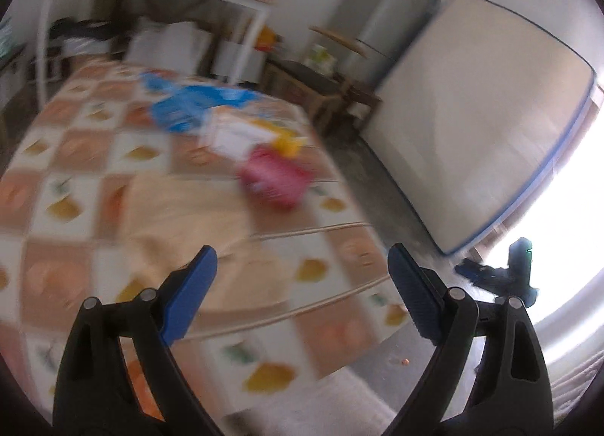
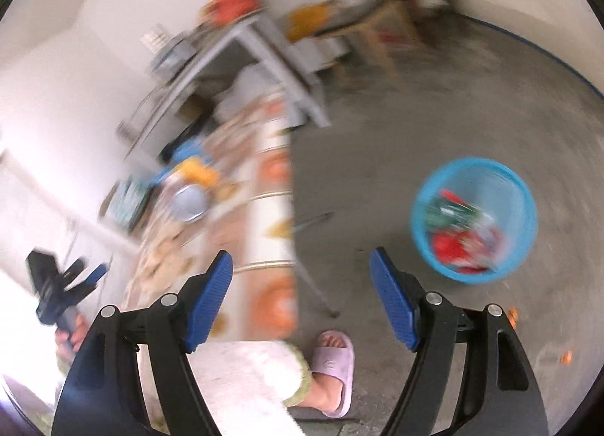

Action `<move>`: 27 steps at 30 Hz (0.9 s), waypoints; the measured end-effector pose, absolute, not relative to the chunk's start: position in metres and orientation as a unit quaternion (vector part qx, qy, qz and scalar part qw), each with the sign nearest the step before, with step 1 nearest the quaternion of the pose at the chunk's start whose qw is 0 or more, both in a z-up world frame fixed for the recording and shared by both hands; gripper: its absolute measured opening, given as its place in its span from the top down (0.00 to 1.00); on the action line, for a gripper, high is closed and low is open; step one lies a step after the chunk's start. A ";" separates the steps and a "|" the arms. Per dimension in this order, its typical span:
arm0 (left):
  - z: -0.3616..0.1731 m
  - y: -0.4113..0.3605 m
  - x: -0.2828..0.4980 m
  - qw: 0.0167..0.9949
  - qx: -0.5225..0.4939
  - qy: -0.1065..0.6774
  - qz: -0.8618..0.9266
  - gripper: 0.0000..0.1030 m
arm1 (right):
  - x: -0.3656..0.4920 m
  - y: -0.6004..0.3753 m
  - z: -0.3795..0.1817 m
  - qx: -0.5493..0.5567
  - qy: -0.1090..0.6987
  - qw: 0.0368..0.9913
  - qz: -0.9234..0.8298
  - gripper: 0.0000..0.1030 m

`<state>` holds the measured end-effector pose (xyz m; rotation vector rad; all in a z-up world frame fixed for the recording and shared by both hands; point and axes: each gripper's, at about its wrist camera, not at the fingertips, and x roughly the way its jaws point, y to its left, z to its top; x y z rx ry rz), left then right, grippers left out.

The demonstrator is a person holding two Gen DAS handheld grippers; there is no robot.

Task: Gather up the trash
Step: 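Return to the table and grasp the tan paper towel with the right tool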

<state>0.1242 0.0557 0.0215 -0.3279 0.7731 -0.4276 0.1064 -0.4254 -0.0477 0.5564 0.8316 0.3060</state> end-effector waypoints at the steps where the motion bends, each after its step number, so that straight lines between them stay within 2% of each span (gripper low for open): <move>1: 0.016 0.066 0.120 0.893 -0.162 0.374 -0.192 0.15 | 0.111 -0.409 -0.039 0.249 0.397 0.868 0.165 0.29; 8: -0.007 0.105 0.102 0.899 -0.167 0.375 -0.153 0.15 | 0.149 -0.235 0.001 0.045 0.416 0.846 0.329 0.25; 10: -0.011 0.110 0.097 0.901 -0.167 0.370 -0.151 0.15 | 0.160 -0.184 0.002 -0.017 0.414 0.835 0.363 0.23; 16: -0.026 0.137 0.087 0.903 -0.195 0.359 -0.135 0.15 | 0.212 -0.077 -0.014 -0.104 0.431 0.812 0.379 0.23; 21: -0.033 0.152 0.078 0.900 -0.213 0.353 -0.138 0.15 | 0.245 -0.029 -0.048 -0.158 0.466 0.790 0.366 0.23; 27: -0.044 0.159 0.071 0.898 -0.206 0.360 -0.149 0.15 | 0.247 -0.017 -0.067 -0.181 0.485 0.778 0.356 0.23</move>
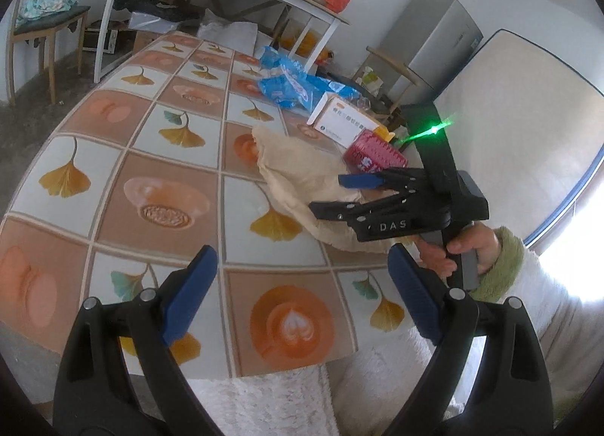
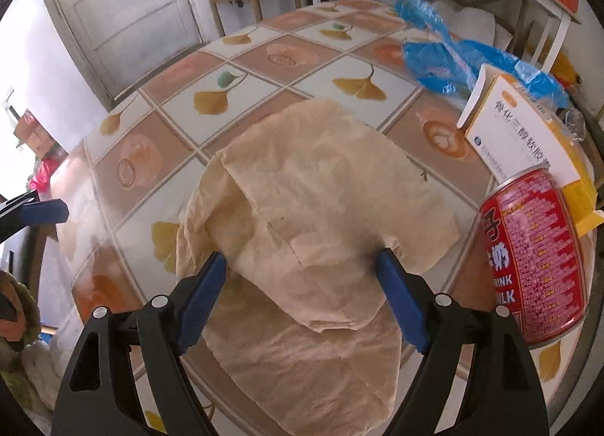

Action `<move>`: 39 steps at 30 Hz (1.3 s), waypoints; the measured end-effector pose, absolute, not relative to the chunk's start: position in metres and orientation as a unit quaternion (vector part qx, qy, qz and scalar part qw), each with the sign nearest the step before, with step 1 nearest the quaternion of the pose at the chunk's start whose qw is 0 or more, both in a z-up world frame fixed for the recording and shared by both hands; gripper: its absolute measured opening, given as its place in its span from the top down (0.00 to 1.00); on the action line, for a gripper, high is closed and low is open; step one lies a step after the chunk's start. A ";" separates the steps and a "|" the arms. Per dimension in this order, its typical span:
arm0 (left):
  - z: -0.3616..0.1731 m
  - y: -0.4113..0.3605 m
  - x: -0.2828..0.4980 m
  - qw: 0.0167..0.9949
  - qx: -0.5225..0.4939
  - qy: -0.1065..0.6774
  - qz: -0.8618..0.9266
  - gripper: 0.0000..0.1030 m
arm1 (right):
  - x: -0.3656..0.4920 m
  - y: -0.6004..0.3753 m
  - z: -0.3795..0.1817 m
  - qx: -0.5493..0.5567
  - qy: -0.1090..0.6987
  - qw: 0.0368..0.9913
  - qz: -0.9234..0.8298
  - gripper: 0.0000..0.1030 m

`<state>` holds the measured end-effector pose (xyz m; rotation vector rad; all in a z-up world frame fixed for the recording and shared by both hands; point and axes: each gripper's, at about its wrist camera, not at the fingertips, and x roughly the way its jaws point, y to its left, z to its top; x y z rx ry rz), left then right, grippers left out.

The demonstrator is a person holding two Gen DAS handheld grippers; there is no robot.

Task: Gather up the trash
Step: 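Return to the table and grasp the tan paper towel with the right tool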

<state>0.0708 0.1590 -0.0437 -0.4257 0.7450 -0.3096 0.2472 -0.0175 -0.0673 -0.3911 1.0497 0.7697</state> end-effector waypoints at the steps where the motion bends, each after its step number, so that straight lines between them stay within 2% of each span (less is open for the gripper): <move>1: -0.045 0.159 0.071 0.897 -0.206 0.361 -0.150 0.15 | 0.246 -0.015 -0.067 -0.183 0.486 0.778 0.355 0.23; 5: -0.047 0.157 0.071 0.895 -0.207 0.362 -0.156 0.15 | 0.245 -0.011 -0.069 -0.192 0.484 0.782 0.341 0.28; 16: -0.044 0.158 0.060 0.898 -0.214 0.348 -0.164 0.15 | 0.246 -0.008 -0.067 -0.176 0.502 0.789 0.308 0.62; 25: -0.043 0.159 0.056 0.901 -0.206 0.343 -0.167 0.15 | 0.237 -0.005 -0.065 -0.161 0.520 0.780 0.308 0.83; 31: -0.042 0.156 0.055 0.905 -0.192 0.340 -0.168 0.15 | 0.231 -0.001 -0.065 -0.136 0.540 0.764 0.325 0.89; 39: -0.040 0.153 0.050 0.913 -0.169 0.333 -0.165 0.15 | 0.231 -0.002 -0.071 -0.047 0.600 0.713 0.360 0.93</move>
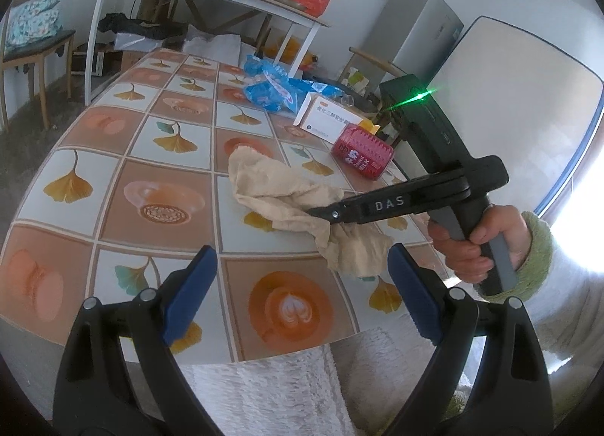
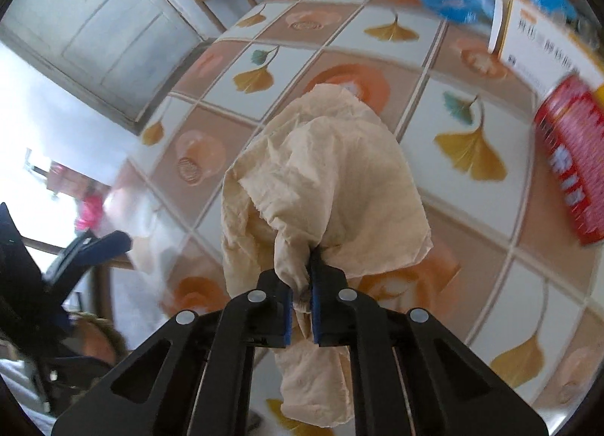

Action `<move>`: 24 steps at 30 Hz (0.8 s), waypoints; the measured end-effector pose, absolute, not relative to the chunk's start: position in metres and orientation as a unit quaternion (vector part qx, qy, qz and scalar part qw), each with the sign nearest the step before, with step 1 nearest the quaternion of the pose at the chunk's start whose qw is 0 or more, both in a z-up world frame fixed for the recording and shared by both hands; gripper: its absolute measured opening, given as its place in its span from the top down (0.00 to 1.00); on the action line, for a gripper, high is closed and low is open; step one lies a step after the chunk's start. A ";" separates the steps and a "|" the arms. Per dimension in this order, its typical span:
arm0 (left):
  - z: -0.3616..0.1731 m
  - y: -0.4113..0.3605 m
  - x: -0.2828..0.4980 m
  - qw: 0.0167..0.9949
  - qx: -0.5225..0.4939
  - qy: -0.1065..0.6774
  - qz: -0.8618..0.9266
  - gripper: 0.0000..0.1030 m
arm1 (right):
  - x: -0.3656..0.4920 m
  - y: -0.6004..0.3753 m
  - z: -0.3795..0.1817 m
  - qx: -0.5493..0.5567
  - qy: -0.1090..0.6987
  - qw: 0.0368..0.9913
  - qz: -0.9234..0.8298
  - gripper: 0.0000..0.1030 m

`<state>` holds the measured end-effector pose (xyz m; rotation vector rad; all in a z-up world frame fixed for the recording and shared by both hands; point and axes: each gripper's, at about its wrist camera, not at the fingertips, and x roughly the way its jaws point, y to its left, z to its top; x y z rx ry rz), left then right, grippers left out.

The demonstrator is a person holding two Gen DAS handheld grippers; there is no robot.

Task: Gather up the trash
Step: 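Pass the paper towel from the right tool into the left tool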

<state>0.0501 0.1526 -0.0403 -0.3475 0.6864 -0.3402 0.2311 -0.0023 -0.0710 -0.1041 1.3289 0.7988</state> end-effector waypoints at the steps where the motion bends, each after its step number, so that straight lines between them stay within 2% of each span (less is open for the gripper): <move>1: -0.040 0.154 0.049 0.914 -0.170 0.330 -0.165 0.15 | 0.230 -0.003 -0.071 -0.042 0.605 0.708 0.362 0.93; 7: -0.035 0.174 0.052 0.916 -0.221 0.303 -0.144 0.16 | 0.210 -0.009 -0.064 -0.049 0.605 0.697 0.382 0.93; 12: -0.043 0.185 0.071 0.904 -0.248 0.331 -0.108 0.43 | 0.188 -0.013 -0.051 -0.064 0.591 0.692 0.411 0.93; 14: -0.051 0.186 0.078 0.896 -0.256 0.346 -0.106 0.57 | 0.179 -0.014 -0.045 -0.069 0.581 0.690 0.426 0.93; 16: -0.057 0.184 0.082 0.890 -0.261 0.357 -0.111 0.66 | 0.169 -0.017 -0.036 -0.069 0.568 0.688 0.447 0.93; 20: -0.065 0.171 0.086 0.881 -0.252 0.378 -0.131 0.76 | 0.163 -0.025 -0.021 -0.048 0.545 0.688 0.477 0.93; 24: -0.072 0.161 0.087 0.871 -0.253 0.395 -0.148 0.82 | 0.170 -0.039 -0.014 0.003 0.538 0.688 0.487 0.93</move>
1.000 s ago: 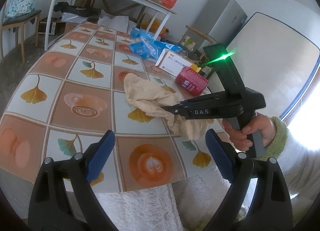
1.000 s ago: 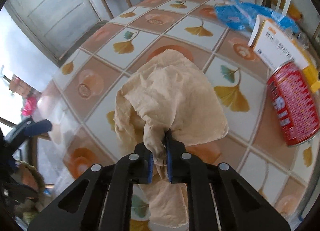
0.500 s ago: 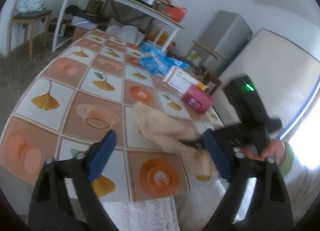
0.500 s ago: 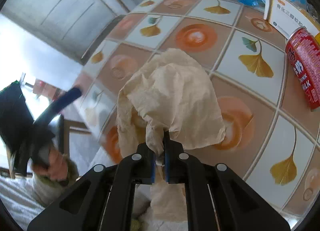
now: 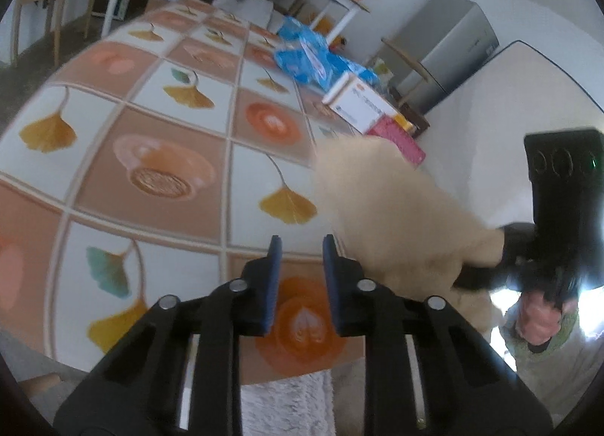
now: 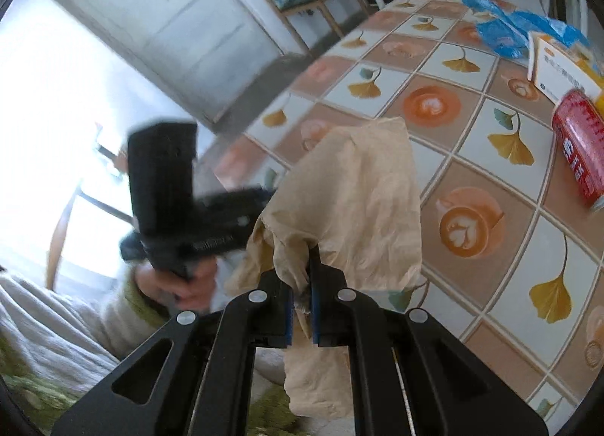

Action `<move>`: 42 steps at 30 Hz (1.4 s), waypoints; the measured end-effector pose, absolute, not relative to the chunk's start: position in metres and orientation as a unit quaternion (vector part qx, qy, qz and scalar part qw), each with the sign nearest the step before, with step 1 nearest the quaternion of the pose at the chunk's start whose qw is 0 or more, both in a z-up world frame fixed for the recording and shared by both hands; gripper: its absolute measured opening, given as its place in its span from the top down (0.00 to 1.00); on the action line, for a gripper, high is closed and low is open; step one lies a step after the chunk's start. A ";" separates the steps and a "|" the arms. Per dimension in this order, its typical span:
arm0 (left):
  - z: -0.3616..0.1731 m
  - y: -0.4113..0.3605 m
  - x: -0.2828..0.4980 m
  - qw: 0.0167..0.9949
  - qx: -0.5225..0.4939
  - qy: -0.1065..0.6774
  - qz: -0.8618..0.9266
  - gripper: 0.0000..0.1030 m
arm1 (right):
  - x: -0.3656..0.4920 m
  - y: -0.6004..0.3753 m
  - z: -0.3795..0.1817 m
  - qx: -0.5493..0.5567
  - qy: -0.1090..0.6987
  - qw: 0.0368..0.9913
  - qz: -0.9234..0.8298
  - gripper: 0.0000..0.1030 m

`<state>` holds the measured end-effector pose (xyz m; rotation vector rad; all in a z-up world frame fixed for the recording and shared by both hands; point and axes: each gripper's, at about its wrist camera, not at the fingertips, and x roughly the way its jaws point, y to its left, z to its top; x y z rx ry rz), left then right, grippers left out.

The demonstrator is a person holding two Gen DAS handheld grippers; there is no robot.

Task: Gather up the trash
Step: 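Pass the paper towel from the right tool into the left tool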

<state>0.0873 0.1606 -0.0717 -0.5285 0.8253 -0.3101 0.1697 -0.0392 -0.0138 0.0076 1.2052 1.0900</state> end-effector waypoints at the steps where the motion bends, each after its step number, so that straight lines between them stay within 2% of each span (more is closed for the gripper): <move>1: -0.073 0.158 0.087 0.869 -0.252 0.398 -0.153 0.82 | 0.175 -0.044 -0.014 0.025 0.540 0.685 0.488 0.93; 9: -0.082 0.143 0.082 0.858 -0.245 0.420 -0.164 0.83 | 0.197 -0.057 -0.040 0.133 0.576 0.654 0.473 0.93; 13: -0.077 0.157 0.069 0.868 -0.243 0.406 -0.151 0.83 | 0.206 -0.066 -0.054 0.195 0.599 0.631 0.453 0.93; 15: -0.071 0.162 0.061 0.875 -0.239 0.391 -0.157 0.79 | 0.212 -0.072 -0.064 0.221 0.612 0.625 0.431 0.93; 16: -0.068 0.163 0.058 0.878 -0.234 0.386 -0.162 0.67 | 0.214 -0.074 -0.069 0.231 0.618 0.624 0.419 0.93; 17: -0.064 0.162 0.053 0.883 -0.223 0.378 -0.166 0.49 | 0.216 -0.075 -0.074 0.235 0.623 0.623 0.411 0.93; 19: -0.053 0.153 0.045 0.896 -0.190 0.358 -0.179 0.32 | 0.219 -0.076 -0.084 0.245 0.634 0.616 0.398 0.93; 22: -0.042 0.137 0.041 0.911 -0.144 0.337 -0.191 0.19 | 0.219 -0.068 -0.096 0.247 0.654 0.597 0.395 0.93; 34: -0.043 0.059 0.036 0.938 0.091 0.294 -0.156 0.17 | 0.202 -0.034 -0.096 0.213 0.686 0.535 0.446 0.93; 40: -0.051 0.044 0.030 0.936 0.156 0.277 -0.153 0.17 | 0.198 -0.028 -0.101 0.238 0.700 0.488 0.463 0.93; 42: -0.052 0.042 0.029 0.935 0.167 0.271 -0.155 0.20 | 0.199 -0.030 -0.103 0.245 0.702 0.479 0.466 0.93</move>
